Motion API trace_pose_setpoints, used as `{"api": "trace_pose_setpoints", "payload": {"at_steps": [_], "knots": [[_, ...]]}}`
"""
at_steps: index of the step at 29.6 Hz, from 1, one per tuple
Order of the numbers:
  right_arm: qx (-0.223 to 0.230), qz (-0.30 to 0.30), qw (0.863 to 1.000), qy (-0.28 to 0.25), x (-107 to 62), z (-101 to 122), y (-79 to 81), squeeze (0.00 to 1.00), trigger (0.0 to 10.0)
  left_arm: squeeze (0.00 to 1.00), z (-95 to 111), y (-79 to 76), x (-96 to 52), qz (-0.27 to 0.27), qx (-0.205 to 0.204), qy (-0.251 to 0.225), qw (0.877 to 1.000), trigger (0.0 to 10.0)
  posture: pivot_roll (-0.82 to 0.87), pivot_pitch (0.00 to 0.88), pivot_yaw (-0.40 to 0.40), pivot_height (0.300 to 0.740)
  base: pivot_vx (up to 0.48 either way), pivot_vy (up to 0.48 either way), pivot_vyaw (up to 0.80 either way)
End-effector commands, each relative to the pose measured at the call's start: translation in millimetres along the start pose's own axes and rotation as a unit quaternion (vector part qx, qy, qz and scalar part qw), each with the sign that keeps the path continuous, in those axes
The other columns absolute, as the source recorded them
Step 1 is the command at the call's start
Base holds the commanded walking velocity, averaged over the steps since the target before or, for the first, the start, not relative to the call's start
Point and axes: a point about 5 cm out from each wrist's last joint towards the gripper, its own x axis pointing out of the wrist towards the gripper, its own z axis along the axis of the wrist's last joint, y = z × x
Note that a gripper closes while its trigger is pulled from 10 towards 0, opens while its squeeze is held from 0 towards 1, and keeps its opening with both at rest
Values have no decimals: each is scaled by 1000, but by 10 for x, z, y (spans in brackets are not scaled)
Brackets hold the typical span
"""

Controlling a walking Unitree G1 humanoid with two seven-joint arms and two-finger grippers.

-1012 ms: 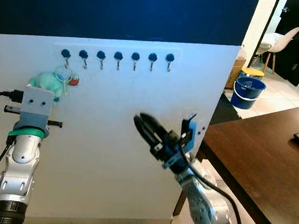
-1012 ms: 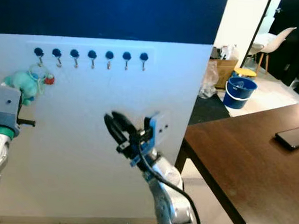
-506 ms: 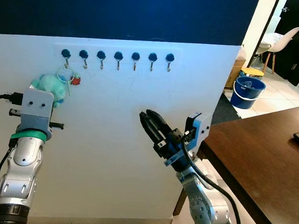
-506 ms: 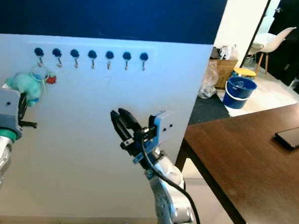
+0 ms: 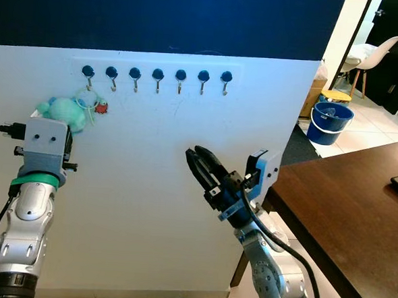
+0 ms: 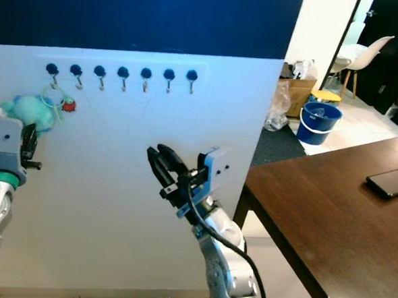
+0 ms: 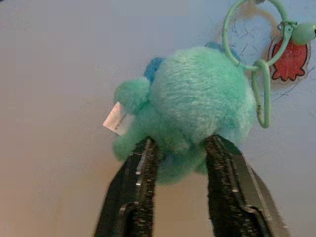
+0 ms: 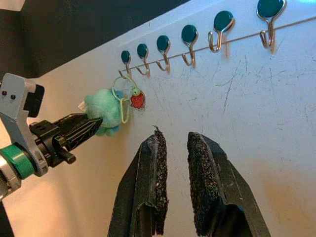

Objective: Hang keys on a hook

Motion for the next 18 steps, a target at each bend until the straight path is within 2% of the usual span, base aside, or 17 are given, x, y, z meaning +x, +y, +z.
{"api": "trace_pose_setpoints", "payload": {"at_steps": [1,6,7,8,12,17,18], "knots": [[-1,-2,1000,7,-3,-37,11,0,10000,1000,-38,40,-27,5,-5,10,1000,10000,-158,0,87,740,0,0,0],[0,-3,1000,9,-3,-49,11,0,10000,1000,-36,41,-46,5,-12,13,1000,10000,-158,0,87,740,0,0,0],[0,-3,1000,10,-1,-52,12,0,10000,780,-44,54,-55,8,-11,16,1000,10000,-158,0,87,740,0,0,0],[0,-3,1000,11,2,-57,11,0,10000,0,-59,75,-71,13,-12,20,1000,10000,-158,0,87,740,0,0,0],[-1,-3,1000,12,4,-62,9,0,10000,0,-75,98,-90,18,-13,24,999,10000,-149,0,84,740,0,0,0],[1,-4,1000,22,-18,-96,13,0,10000,0,-133,140,-200,24,-18,35,999,10000,-145,0,81,740,0,0,0],[4,-6,1000,27,-36,-112,20,0,10000,0,-170,161,-267,26,-22,41,999,10000,-143,0,81,740,0,0,0]]}}
